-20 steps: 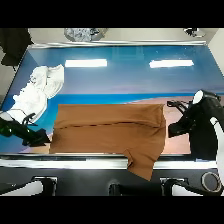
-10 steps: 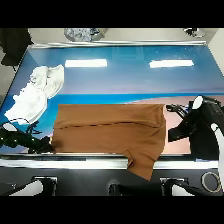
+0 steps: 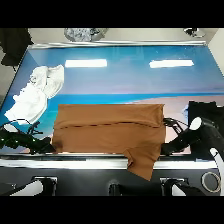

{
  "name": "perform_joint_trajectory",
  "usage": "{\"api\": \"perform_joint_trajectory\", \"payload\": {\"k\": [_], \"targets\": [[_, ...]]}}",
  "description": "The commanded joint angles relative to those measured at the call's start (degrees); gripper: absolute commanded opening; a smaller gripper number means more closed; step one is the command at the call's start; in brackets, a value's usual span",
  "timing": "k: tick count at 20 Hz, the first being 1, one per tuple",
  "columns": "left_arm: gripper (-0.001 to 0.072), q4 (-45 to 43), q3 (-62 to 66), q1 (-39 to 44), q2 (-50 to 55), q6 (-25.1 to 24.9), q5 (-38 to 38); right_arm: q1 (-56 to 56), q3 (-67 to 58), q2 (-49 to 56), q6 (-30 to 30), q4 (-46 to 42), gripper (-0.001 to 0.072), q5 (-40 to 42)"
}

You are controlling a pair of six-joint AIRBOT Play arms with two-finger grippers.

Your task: Fold the shirts.

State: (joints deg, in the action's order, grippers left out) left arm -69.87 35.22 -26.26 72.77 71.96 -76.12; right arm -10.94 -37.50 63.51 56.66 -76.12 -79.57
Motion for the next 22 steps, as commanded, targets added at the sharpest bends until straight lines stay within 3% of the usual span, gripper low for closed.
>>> {"api": "perform_joint_trajectory", "payload": {"k": [1,7,10,11,12,13,18,22], "targets": [[0.003,-0.6,0.0,0.0,0.0,0.0,2.2,0.0,5.5,-1.1,-0.5,9.5,0.0558,3.1],[0.003,-0.6,0.0,0.0,0.0,0.0,2.3,0.1,9.6,-1.1,1.6,13.7,0.0539,5.1],[0.0031,-0.6,0.0,0.0,0.0,0.0,2.3,0.1,10.7,-1.1,2.8,13.4,0.05,4.7],[0.003,-0.6,0.0,-0.1,0.0,0.0,2.3,0.1,10.7,-1.1,2.7,13.4,0.0456,5.2],[0.0031,-0.6,0.0,0.0,0.0,0.0,2.3,0.1,10.7,-1.1,2.7,13.5,0.029,5.5],[0.003,-0.6,0.0,-0.1,0.0,0.0,2.3,0.1,10.7,-1.1,2.7,13.4,0.0037,5.7],[0.0029,2.6,2.5,-0.1,-2.2,-5.1,1.2,0.1,8.3,-1.4,-2.8,13.6,0.0041,3.2],[0.0027,9.2,6.4,0.0,-10.5,-4.2,2.0,0.1,-1.6,-4.4,-4.3,13.6,0.0038,0.6]]}}
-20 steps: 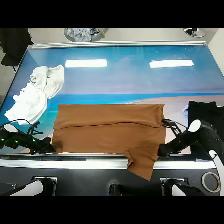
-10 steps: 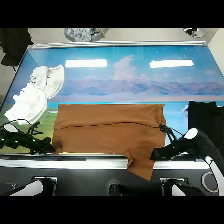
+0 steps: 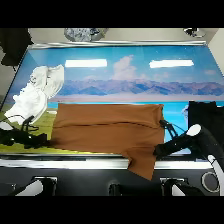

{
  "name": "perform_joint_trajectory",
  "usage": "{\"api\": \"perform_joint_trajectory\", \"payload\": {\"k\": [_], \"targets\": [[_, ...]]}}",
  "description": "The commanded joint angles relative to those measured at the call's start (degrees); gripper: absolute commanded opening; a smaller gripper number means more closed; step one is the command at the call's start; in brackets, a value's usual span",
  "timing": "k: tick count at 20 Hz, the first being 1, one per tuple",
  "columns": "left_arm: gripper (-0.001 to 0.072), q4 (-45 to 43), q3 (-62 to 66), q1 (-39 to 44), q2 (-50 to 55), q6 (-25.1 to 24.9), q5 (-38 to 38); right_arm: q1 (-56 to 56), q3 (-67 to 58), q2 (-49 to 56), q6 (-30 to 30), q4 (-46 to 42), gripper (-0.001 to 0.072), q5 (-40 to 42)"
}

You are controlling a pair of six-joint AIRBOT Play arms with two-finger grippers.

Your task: Fold the shirts.

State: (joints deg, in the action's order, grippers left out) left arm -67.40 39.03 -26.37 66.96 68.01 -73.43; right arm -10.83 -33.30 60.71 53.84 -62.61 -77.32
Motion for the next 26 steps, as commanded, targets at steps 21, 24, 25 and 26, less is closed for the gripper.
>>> {"api": "perform_joint_trajectory", "payload": {"k": [21,24,25,26], "targets": [[0.0111,5.0,41.5,11.2,33.5,17.1,-0.2,-0.1,-45.0,38.8,1.9,12.4,0.0133,14.7],[0.0623,5.0,44.0,10.1,32.7,17.1,-1.6,-2.1,-48.8,36.9,-2.6,10.4,0.072,7.6],[0.0622,5.0,45.4,9.3,31.9,17.0,-2.1,-4.1,-50.1,36.1,-2.6,7.3,0.072,4.6],[0.0622,5.0,46.4,8.7,30.6,16.8,-2.5,-6.8,-50.5,35.6,-1.3,4.2,0.072,1.7]]}}
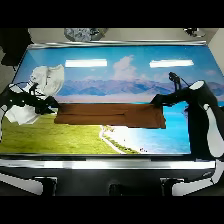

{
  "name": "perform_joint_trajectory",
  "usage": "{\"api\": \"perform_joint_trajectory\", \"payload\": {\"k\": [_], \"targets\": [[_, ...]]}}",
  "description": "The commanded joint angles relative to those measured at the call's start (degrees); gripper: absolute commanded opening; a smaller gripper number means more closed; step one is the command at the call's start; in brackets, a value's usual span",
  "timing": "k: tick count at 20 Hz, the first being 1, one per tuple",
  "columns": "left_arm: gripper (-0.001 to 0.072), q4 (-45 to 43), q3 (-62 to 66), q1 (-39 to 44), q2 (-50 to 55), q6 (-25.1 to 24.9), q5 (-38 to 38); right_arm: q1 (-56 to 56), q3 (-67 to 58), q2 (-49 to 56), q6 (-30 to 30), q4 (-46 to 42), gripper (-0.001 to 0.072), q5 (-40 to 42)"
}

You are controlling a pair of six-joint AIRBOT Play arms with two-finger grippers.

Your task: Fold the shirts.

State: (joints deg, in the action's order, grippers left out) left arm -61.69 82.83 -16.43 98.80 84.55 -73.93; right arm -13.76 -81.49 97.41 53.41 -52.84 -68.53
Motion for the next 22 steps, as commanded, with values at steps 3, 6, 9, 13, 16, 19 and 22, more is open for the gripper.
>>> {"api": "perform_joint_trajectory", "payload": {"k": [3,6,9,13,16,19,22], "targets": [[0.0618,-0.7,3.1,-1.5,-7.4,-1.4,-1.5,-11.1,0.5,-0.7,1.0,-7.3,0.072,-14.5],[0.061,-0.7,3.1,0.1,-13.4,-1.6,-1.5,-13.4,7.8,-0.7,0.5,-3.6,0.072,-11.2],[0.061,-0.7,3.1,3.5,-18.7,-1.7,-1.5,-12.7,14.3,1.6,-1.5,6.9,0.072,-7.3],[0.061,-0.7,3.1,9.5,-22.6,-2.1,-1.5,-7.8,15.9,4.0,-4.8,16.4,0.072,-6.8],[0.0606,-0.7,2.9,13.9,-22.6,-2.2,-1.5,-2.5,15.8,4.0,-2.1,16.5,0.0359,0.1],[0.0444,-0.7,0.0,18.9,-22.4,-6.0,2.2,-0.2,13.8,0.7,-1.5,16.1,0.0042,0.4],[0.003,2.0,-7.8,26.4,-21.7,-6.6,10.1,-0.2,11.3,-7.2,-0.4,13.7,0.0041,-3.2]]}}
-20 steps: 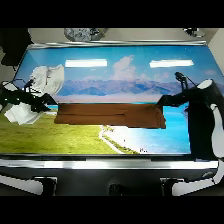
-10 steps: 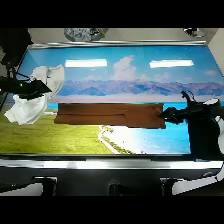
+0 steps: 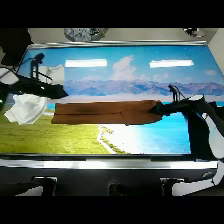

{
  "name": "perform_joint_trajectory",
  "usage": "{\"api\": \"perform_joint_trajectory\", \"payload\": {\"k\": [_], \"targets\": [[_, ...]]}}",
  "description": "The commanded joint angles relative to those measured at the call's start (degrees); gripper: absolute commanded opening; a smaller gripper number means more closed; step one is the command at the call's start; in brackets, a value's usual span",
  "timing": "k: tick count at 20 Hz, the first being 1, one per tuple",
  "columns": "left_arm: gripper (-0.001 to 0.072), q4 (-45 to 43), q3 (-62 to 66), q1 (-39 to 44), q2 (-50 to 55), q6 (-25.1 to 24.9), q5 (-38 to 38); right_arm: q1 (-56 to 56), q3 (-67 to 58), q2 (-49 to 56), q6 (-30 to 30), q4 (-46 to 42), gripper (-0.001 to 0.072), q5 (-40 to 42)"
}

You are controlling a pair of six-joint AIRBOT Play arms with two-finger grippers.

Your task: Fold the shirts.

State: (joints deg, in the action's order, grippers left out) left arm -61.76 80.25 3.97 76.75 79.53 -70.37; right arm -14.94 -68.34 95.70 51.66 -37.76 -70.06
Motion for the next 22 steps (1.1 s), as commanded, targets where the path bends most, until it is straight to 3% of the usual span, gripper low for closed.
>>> {"api": "perform_joint_trajectory", "payload": {"k": [1,6,12,15,18,22], "targets": [[0.0031,4.2,-8.3,8.9,1.0,-1.6,9.1,1.0,-2.3,-8.7,3.2,-2.7,0.0041,-2.8],[0.0031,13.1,-12.1,21.3,9.0,-1.5,23.6,1.0,-2.7,-22.1,9.8,-8.0,0.0041,-9.1],[0.003,23.1,1.0,28.8,24.3,-1.3,24.4,0.9,-9.8,-30.9,14.1,-16.0,0.0041,-20.8],[0.003,29.2,4.4,32.4,30.3,2.0,24.4,0.9,-14.0,-33.5,15.7,-17.5,0.0042,-25.0],[0.003,38.9,5.5,37.7,33.7,-2.8,23.9,0.9,-15.0,-34.7,17.0,-17.6,0.0042,-26.6],[0.0027,38.9,5.5,39.7,33.9,-4.8,24.6,1.0,-15.1,-34.4,16.9,-18.6,0.0042,-26.7]]}}
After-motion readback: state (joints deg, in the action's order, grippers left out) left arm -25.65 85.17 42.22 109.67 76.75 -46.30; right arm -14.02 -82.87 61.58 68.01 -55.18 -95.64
